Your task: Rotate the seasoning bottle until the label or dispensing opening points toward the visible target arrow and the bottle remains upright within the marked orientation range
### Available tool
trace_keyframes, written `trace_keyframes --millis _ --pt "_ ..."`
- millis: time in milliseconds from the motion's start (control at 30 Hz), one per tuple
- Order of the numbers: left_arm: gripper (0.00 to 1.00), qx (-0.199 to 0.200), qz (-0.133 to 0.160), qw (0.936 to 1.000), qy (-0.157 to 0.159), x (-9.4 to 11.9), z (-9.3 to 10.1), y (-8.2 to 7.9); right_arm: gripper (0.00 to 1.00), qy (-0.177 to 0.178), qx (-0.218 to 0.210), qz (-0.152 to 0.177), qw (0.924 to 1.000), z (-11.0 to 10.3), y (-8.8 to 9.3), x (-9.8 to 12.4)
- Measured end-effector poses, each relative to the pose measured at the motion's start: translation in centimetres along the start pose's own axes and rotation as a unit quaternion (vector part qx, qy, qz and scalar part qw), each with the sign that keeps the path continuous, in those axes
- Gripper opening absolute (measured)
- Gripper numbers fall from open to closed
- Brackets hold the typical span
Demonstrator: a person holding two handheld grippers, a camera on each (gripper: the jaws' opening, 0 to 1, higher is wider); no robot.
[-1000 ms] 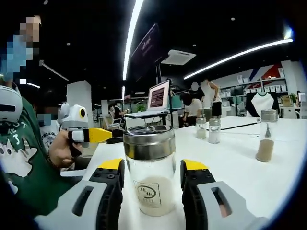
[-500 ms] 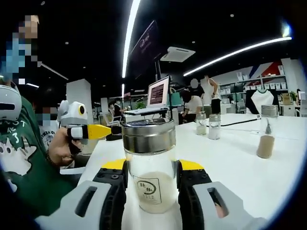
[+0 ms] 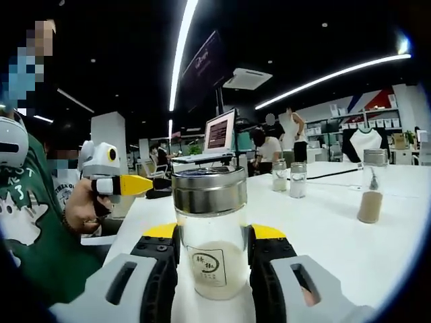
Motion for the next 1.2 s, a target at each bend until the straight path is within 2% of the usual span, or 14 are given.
trace_keyframes --millis 500,1200 --pt "0.92 0.002 0.0 1.0 -0.003 0.02 -0.13 0.0 0.38 0.02 0.007 -0.001 0.9998 0.02 0.01 -0.01" --pt "0.92 0.004 -0.001 1.0 0.001 0.01 0.15 0.05 0.37 0.077 0.028 -0.015 0.9965 -0.04 0.28 0.1"
Point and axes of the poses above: the point that each gripper's makers call its tool centre point, and the gripper's own axes: x roughly backward along the fingers, z roughly to its right, y roughly out of its underside, the point moved 2 cm from there along x, roughly backward along the fingers, and after that the axes turned 1 degree about -y, right-handed, at the moved point
